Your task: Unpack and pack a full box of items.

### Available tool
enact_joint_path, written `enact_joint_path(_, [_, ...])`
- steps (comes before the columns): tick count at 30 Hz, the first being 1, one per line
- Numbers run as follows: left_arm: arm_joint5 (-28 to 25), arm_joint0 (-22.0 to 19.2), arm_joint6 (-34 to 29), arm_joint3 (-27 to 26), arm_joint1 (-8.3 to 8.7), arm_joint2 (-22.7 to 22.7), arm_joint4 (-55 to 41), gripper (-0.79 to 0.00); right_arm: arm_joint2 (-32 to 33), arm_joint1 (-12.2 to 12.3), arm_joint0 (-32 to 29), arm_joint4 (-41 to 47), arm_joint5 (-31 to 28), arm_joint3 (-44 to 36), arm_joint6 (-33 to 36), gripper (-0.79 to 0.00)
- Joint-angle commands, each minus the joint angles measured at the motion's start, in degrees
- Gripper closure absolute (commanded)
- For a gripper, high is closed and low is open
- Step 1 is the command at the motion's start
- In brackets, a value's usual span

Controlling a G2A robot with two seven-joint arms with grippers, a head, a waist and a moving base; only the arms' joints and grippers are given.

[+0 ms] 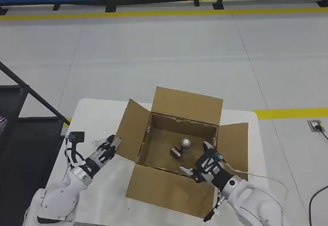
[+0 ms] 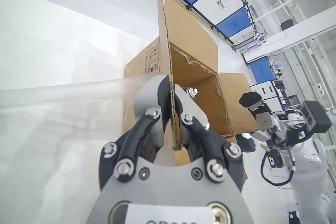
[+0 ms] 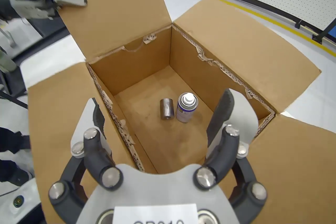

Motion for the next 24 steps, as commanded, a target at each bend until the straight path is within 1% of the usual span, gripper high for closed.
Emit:
enact_joint_path(1, [-0.1,0.7,0.3,-0.2,0.16,-0.9,-0.6,0.000,-3.3,-0.5,2.5,-2.7,1.8,1.1,2.2,-0.785])
enact_joint_path(4, [-0.7,2.0,0.6,-0.3,0.39,-2.2,-1.8,0.000,-7.5,-1.3,6.0,-4.6,4.5,2.8,5.6,-0.785])
enact_joint_path(8, [-1.5,3.4,1.0,-0.2,0.68,-3.5,-2.6,0.000,-12.2,-2.6,11.9,-3.2,6.3,6.1,11.7,-0.785])
enact_joint_path(17, [-2.9,6.4,2.9,-0.1,1.10,-5.2,-4.4,0.000,-20.2,-6.1,25.9,0.5,9.7,18.2,24.5,-0.785])
enact_joint_path(23, [-3.7,7.7,4.0,-0.1,1.37,-6.1,-5.1,0.000,-23.6,-8.4,32.2,2.9,12.3,26.9,28.1,-0.785])
enact_joint_path(24, [-3.8,7.8,4.0,0.0,1.41,-6.2,-5.4,-0.043,-24.0,-8.7,33.0,2.8,12.7,28.6,28.9,-0.785])
